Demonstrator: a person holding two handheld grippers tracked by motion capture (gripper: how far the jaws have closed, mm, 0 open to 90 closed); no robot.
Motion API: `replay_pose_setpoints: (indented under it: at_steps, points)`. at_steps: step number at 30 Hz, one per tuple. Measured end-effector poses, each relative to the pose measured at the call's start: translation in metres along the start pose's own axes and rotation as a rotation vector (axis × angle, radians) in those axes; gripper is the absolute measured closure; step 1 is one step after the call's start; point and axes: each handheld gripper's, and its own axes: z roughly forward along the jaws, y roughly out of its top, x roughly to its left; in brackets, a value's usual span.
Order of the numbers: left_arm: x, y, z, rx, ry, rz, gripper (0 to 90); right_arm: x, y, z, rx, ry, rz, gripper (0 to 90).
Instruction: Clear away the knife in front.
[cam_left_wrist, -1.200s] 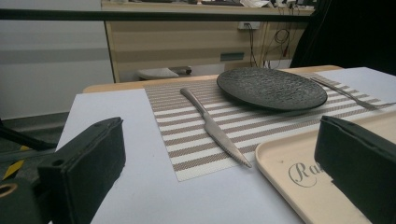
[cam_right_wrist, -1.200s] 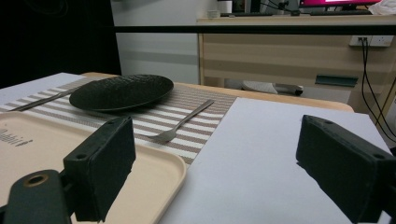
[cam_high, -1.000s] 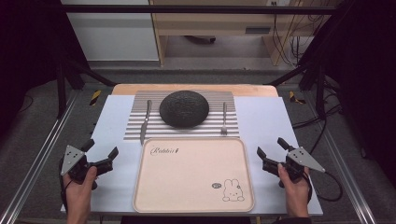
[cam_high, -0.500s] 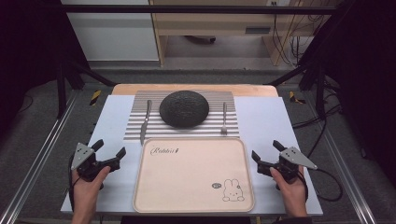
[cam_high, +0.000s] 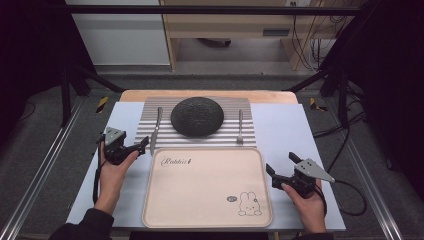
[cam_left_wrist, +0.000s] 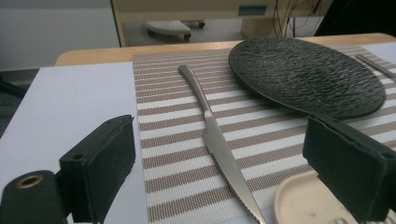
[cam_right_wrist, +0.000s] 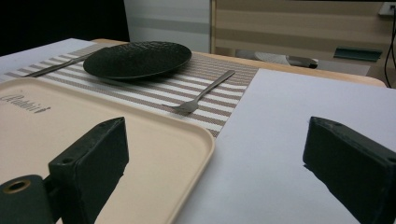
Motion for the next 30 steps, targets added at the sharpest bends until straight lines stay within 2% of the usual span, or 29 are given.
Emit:
replay_pose_setpoints:
  at_steps: [2,6,7,12,13,16,17,19,20,21,22,25,26,30]
  points:
    - [0.0,0.004,0.008,0.017,0.02,0.013,10.0,-0.001,0.0,0.0,0.001,0.0,0.011,7.0]
    - [-0.002,0.01,0.017,0.042,0.033,0.043,10.9,-0.002,0.0,-0.001,0.003,0.0,0.025,7.1]
    - [-0.004,0.013,0.024,0.065,0.032,0.051,11.0,-0.003,0.0,0.0,0.006,0.001,0.023,7.1]
    - [-0.007,0.019,0.039,0.107,0.039,0.061,12.1,-0.002,0.0,0.0,0.007,0.007,0.024,7.0]
    - [-0.008,0.022,0.048,0.117,0.038,0.054,13.2,-0.002,-0.001,0.0,0.009,0.007,0.026,7.0]
    - [-0.007,0.024,0.056,0.133,0.039,0.044,15.8,-0.002,-0.001,0.0,0.011,0.006,0.028,7.0]
    - [-0.008,0.025,0.063,0.155,0.044,0.055,15.9,-0.003,-0.001,0.0,0.011,0.005,0.028,7.0]
    - [-0.009,0.026,0.067,0.164,0.048,0.062,16.3,-0.003,-0.001,0.0,0.012,0.005,0.03,7.0]
    - [-0.011,0.027,0.074,0.191,0.062,0.1,16.3,-0.003,-0.001,-0.001,0.01,0.007,0.029,7.0]
    - [-0.011,0.027,0.074,0.191,0.062,0.1,16.4,-0.003,-0.001,-0.001,0.009,0.007,0.029,6.9]
    - [-0.013,0.029,0.08,0.211,0.073,0.133,16.9,-0.003,-0.001,-0.001,0.009,0.008,0.029,6.9]
    - [-0.013,0.029,0.087,0.235,0.069,0.148,21.5,-0.004,-0.001,0.0,0.011,0.004,0.037,7.3]
    - [-0.014,0.029,0.091,0.244,0.082,0.168,21.9,-0.004,-0.001,0.0,0.009,0.001,0.042,7.5]
    - [-0.007,0.029,0.101,0.268,0.097,0.115,27.5,-0.006,-0.001,-0.001,0.007,-0.005,0.053,8.0]
